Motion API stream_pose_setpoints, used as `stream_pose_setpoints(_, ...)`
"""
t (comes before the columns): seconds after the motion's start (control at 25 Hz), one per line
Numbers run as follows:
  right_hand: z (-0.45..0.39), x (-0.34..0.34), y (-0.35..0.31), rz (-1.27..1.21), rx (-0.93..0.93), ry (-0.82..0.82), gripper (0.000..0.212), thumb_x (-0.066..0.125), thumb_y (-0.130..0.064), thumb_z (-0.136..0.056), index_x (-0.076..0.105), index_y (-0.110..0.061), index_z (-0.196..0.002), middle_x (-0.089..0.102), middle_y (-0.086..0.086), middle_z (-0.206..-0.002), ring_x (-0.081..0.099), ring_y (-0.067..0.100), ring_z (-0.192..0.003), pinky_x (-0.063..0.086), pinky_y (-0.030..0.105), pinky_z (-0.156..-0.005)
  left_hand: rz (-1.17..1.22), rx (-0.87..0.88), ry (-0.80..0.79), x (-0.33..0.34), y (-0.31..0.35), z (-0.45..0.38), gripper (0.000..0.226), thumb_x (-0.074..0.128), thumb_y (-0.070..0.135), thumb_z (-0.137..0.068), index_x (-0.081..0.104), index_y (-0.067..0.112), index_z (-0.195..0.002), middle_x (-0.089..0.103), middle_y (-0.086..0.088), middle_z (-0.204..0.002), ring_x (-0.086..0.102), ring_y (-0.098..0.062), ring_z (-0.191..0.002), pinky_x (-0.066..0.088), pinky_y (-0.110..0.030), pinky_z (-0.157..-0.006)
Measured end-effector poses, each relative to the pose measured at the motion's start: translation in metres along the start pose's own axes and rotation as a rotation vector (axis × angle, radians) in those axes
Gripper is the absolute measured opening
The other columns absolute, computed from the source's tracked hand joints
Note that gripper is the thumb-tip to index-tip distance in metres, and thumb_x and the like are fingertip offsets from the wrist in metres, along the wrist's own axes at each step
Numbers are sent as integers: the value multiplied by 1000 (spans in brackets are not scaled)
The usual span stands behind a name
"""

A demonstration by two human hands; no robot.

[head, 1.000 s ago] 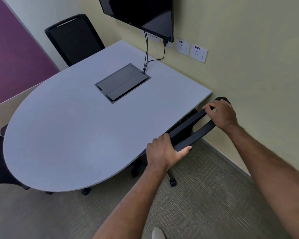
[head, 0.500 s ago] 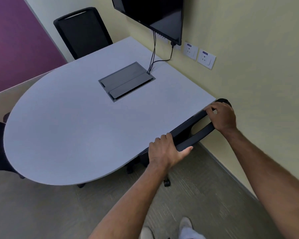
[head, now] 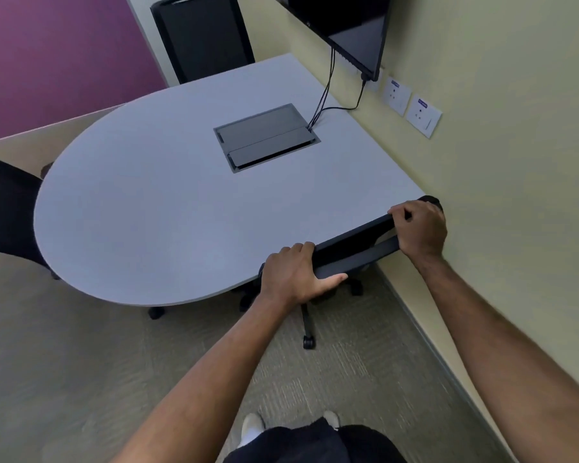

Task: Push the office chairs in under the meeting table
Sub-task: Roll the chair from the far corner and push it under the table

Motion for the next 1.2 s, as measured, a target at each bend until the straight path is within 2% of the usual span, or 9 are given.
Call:
stream_pose_setpoints(0.08,1,0,1,9,-18,10,45,43,-40,-94,81,-19,-82,78,-3,-85,49,10,-78,32,25,-74,0,-6,8,2,-2,0,92,36,103,-72,62,25,-113,71,6,-103,67,-25,-92,50,-38,-72)
stream_pose_setpoints(0.2,2,0,1,-8,-53,28,43,45,-38,-95,82,-20,-83,79,-4,-89,58,14,-81,32,24,-76,1,-6,17,3,-3,0,94,35,104,-72,62,26,-116,71,7,-105,68,-23,-93,52,-38,-72)
stream_pose_setpoints(0.6,6,-4,-4,-11,-86,15,49,39,-39,-96,82,-18,-86,80,-2,-93,67,22,-89,47,37,-91,-18,1,15,6,-6,0,98,32,105,-72,62,27,-123,72,8,-110,68,-22,-96,53,-38,-74)
stream_pose_setpoints(0.68,5,-3,-3,11,-100,-11,52,37,-39,-98,82,-16,-89,80,1,-96,69,26,-97,47,40,-97,-18,-2,17,7,-7,1,99,32,105,-72,63,27,-124,72,8,-110,68,-22,-95,53,-38,-74)
stream_pose_setpoints(0.72,5,-2,-3,27,-103,-35,51,37,-38,-99,83,-16,-93,81,3,-102,69,29,-107,46,42,-103,-20,-5,16,8,-8,1,99,31,105,-71,63,27,-123,72,8,-109,68,-22,-95,52,-38,-74)
stream_pose_setpoints(0.8,6,-1,-3,57,-112,-84,45,41,-31,-102,83,-17,-100,80,5,-114,64,31,-127,40,47,-114,-25,-14,13,7,-7,1,99,31,106,-71,62,27,-122,72,8,-108,68,-22,-94,49,-38,-72)
stream_pose_setpoints(0.96,8,-2,-7,105,-138,-190,33,47,-20,-108,80,-17,-106,77,6,-125,55,32,-141,31,47,-120,3,-11,-8,7,-9,1,102,31,106,-71,61,27,-128,72,6,-114,68,-23,-99,50,-40,-77)
stream_pose_setpoints(1.08,13,-6,-13,150,-158,-307,34,46,-32,-111,73,-16,-124,66,8,-145,42,32,-152,28,50,-125,75,32,-80,2,-12,1,103,32,104,-75,56,27,-139,68,5,-130,65,-24,-112,51,-42,-88)
stream_pose_setpoints(1.2,24,-11,-24,226,-165,-412,52,47,-46,-110,56,-15,-150,42,9,-167,27,31,-161,20,53,-131,178,61,-175,-5,-19,2,98,35,95,-86,46,24,-153,60,-1,-149,58,-27,-129,47,-45,-101)
Point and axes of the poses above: each hand's wrist, its own z-axis away from the middle knuckle, its own x-axis out of the palm, y = z × x, the point moved 3 cm from there along -z, towards the middle knuckle
